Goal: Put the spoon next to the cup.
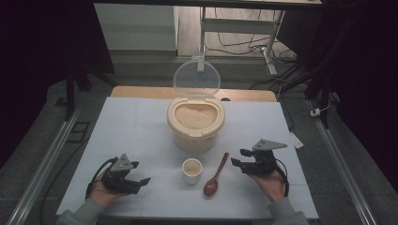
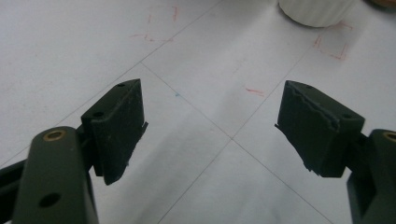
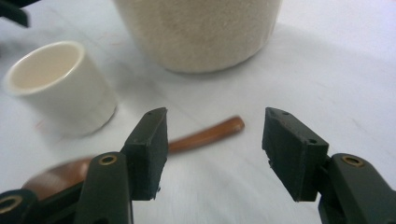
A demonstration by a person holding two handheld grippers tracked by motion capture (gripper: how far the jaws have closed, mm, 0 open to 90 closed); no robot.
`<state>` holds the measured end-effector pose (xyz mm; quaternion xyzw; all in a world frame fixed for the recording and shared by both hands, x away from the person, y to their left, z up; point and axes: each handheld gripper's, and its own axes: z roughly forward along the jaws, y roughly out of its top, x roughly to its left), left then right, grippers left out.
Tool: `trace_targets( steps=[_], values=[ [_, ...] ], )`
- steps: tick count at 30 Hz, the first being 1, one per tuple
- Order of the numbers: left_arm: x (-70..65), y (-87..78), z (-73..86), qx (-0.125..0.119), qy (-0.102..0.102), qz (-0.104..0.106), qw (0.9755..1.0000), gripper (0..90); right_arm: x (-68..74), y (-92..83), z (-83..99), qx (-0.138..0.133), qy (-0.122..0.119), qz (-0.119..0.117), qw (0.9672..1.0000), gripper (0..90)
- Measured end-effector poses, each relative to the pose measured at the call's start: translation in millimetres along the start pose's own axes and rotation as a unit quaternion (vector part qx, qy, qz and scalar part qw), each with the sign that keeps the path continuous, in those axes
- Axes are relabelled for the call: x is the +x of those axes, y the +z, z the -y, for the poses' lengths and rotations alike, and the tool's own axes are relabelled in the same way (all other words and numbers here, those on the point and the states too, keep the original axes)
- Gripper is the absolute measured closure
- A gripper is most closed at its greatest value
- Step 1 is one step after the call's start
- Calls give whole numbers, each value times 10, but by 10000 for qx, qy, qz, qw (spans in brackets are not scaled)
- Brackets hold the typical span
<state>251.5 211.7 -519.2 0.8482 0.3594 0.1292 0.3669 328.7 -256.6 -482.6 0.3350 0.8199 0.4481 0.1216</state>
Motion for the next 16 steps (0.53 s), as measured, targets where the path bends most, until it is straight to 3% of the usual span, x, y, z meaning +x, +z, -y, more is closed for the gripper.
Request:
trace_targets(
  steps=[7, 16],
  values=[
    [7, -18, -3, -80, -50, -33, 10000, 231, -64, -316, 197, -218, -188, -114, 9995, 417],
    [19, -53, -5, -207, -135, -64, 9997, 229, -94, -371, 306, -107, -356, -60, 9993, 421]
  ],
)
